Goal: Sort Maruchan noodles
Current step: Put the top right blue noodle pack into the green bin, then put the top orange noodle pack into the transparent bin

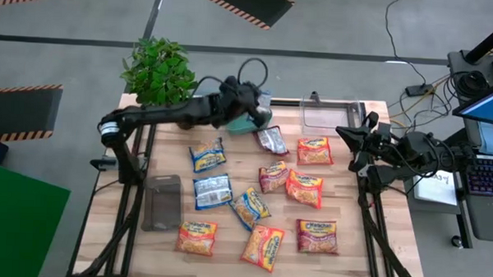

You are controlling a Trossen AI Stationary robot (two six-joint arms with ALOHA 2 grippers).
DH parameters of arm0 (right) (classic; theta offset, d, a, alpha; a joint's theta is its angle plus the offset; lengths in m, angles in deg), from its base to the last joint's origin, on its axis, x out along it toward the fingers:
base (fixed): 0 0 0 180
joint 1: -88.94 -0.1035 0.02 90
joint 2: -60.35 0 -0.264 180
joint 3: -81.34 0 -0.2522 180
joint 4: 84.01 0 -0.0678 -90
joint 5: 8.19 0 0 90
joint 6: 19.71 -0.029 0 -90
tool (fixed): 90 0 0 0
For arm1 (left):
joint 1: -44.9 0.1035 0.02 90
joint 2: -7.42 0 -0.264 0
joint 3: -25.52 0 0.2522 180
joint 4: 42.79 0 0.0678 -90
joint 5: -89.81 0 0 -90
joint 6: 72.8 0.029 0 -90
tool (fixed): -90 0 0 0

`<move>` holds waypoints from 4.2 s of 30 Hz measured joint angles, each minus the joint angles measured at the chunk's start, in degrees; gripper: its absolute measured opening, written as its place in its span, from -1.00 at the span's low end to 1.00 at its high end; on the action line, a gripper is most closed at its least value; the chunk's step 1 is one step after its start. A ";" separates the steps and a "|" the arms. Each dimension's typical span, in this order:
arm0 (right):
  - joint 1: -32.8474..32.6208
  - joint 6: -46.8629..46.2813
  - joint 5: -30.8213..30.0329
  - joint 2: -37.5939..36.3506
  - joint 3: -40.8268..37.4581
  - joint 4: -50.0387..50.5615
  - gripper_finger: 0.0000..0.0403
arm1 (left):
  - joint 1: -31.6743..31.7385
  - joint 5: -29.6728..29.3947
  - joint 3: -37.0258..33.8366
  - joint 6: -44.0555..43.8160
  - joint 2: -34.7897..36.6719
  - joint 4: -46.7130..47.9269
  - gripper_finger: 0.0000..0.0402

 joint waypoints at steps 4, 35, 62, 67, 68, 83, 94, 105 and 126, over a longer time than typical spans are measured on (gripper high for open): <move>0.00 0.02 -0.01 0.00 0.00 0.08 -0.96 | 3.42 3.66 -0.04 -4.89 -1.23 1.15 -1.00; 0.01 1.46 -0.04 -0.11 0.00 -0.15 -0.96 | 6.28 5.81 0.76 -14.47 -13.51 -1.35 -1.00; -0.01 1.42 -0.04 -0.12 0.00 -0.15 -0.96 | 6.12 5.70 0.82 -15.68 -16.70 -12.48 -1.00; 0.00 1.55 -0.04 -0.11 0.00 -0.17 -0.96 | 6.11 6.70 2.37 -15.10 -16.55 -11.80 -1.00; -0.01 1.78 -0.03 -0.11 0.00 -0.15 -0.96 | 6.10 6.75 2.54 -14.73 -16.55 -11.73 -0.99; -0.01 1.88 -0.04 -0.11 0.00 -0.15 -0.96 | 4.68 6.75 2.58 -11.54 -15.20 -10.43 -0.42; 0.00 0.79 0.00 -0.02 0.00 0.33 -0.96 | -7.01 9.93 2.60 7.05 -9.66 2.87 -0.34; 0.00 -2.05 0.07 2.17 0.00 2.08 -0.96 | -17.75 15.90 1.77 14.69 -9.22 14.64 -0.42; -0.01 -67.13 0.93 16.80 -0.69 46.09 -0.96 | -18.40 16.82 -27.97 15.74 16.87 -9.60 -0.61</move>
